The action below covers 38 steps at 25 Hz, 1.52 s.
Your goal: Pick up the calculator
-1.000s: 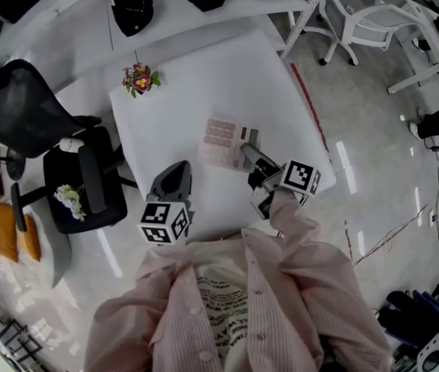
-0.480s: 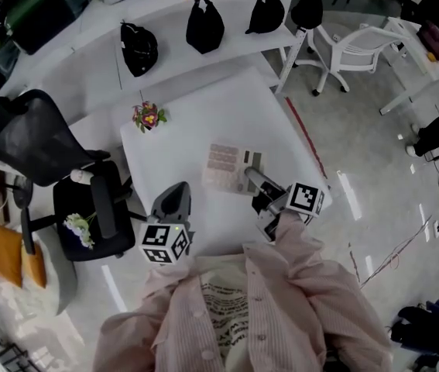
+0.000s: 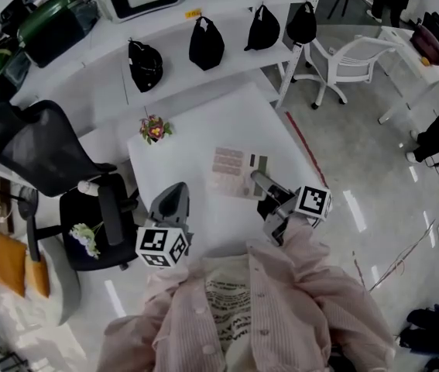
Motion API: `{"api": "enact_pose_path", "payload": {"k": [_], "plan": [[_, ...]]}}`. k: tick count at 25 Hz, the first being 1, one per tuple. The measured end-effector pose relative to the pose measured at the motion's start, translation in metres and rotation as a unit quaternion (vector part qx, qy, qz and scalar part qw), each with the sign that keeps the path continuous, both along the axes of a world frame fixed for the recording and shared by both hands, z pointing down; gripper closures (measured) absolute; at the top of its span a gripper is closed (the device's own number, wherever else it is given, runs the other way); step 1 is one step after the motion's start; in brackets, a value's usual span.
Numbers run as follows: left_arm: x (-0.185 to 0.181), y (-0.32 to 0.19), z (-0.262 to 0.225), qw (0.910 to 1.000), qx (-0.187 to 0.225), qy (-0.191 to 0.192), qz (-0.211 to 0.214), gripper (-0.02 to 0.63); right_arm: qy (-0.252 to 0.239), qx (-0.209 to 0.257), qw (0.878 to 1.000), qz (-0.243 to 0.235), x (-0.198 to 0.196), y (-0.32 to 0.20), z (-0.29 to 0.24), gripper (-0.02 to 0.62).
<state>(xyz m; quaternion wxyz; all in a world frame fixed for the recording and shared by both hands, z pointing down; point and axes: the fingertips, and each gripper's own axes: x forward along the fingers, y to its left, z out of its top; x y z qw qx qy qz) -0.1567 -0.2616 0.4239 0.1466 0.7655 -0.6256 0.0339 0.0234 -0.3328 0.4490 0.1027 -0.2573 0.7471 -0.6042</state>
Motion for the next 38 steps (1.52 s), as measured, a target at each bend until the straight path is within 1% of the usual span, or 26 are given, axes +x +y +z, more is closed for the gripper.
{"api": "enact_pose_path", "payload": {"k": [3,10,16,19,29,38], "plan": [[-0.001,0.001,-0.01,0.9999,0.013,-0.002,0.003,0.606,-0.017,0.002,1.0,0.003,0.0,0.002,-0.013,0.518],[-0.002,0.009,-0.03,0.9991,0.04,-0.011,0.009,0.606,-0.038,0.016,0.999,0.016,0.007,0.007,-0.036,0.518],[-0.008,0.015,-0.038,0.9984,0.053,-0.019,0.01,0.606,-0.056,0.02,0.998,0.023,0.009,0.011,-0.046,0.518],[-0.011,0.016,-0.041,0.9983,0.055,-0.02,0.009,0.606,-0.064,0.018,0.997,0.025,0.008,0.012,-0.048,0.518],[-0.01,0.017,-0.041,0.9984,0.052,-0.02,0.006,0.605,-0.061,0.005,0.998,0.025,0.009,0.012,-0.043,0.518],[-0.011,0.017,-0.041,0.9985,0.05,-0.022,0.004,0.606,-0.06,0.003,0.998,0.028,0.01,0.011,-0.042,0.518]]}}
